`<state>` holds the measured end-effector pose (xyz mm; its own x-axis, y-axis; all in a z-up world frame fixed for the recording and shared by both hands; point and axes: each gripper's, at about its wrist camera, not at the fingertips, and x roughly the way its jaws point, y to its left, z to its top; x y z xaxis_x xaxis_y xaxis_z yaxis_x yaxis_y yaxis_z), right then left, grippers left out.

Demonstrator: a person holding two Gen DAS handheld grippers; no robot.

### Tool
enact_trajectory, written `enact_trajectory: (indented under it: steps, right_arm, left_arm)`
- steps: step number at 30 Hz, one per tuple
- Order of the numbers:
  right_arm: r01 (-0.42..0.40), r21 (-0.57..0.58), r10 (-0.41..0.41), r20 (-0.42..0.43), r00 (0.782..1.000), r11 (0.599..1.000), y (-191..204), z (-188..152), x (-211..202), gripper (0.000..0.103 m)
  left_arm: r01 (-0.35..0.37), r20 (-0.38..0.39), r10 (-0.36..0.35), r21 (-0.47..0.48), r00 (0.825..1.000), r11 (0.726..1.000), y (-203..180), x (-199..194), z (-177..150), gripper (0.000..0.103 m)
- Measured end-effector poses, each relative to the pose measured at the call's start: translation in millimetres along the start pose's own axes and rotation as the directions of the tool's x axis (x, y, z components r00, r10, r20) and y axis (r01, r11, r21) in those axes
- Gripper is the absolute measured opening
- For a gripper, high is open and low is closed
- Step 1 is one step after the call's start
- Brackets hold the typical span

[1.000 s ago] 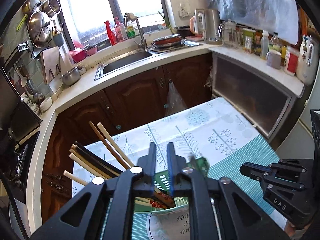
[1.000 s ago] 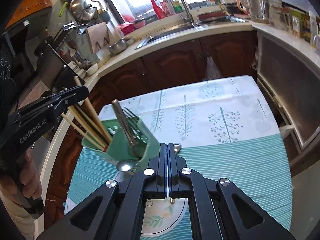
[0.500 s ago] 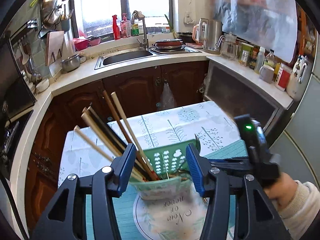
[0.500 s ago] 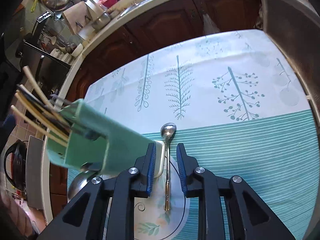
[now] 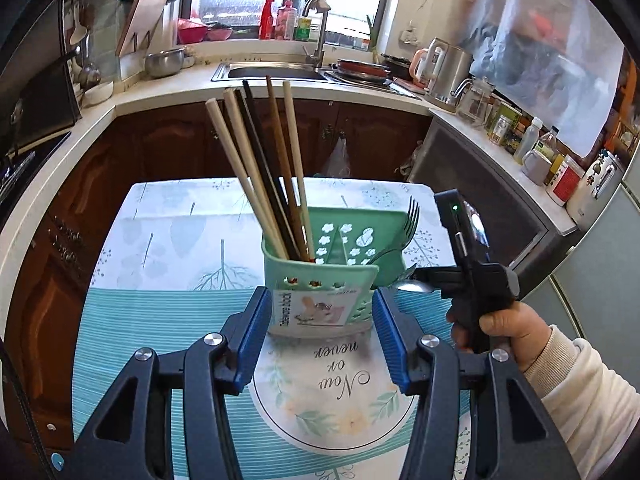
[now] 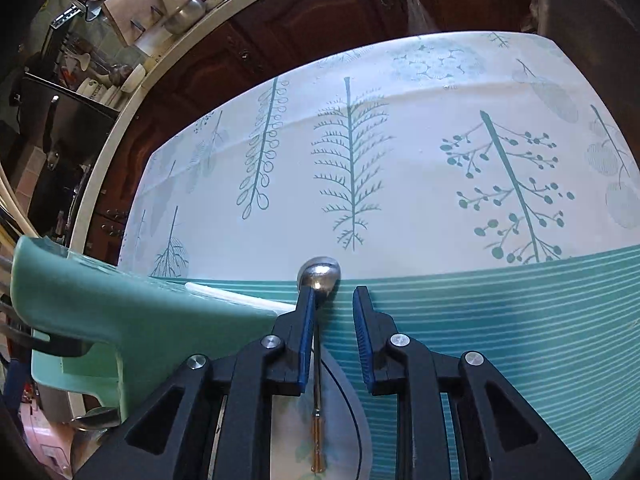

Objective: Organize utensils

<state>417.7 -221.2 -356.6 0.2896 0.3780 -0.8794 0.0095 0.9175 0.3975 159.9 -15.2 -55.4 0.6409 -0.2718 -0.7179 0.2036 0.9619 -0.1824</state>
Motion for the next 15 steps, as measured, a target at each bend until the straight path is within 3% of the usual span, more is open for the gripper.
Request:
enact_trajectory:
  steps: [7, 15]
  right_arm:
    - [-0.018, -0.022, 0.018, 0.001, 1.0, 1.0, 15.8, 2.2, 3.1, 0.021]
    - [0.133, -0.215, -0.134, 0.008, 0.991, 0.968, 55.7, -5.9, 13.7, 0.021]
  left_arm:
    - [0.007, -0.013, -0.008, -0.02, 1.0, 1.0, 6.5, 4.8, -3.8, 0.05]
    - [0.017, -0.024, -0.018, -0.038, 1.0, 0.999, 8.4, 6.1, -6.4, 0.05]
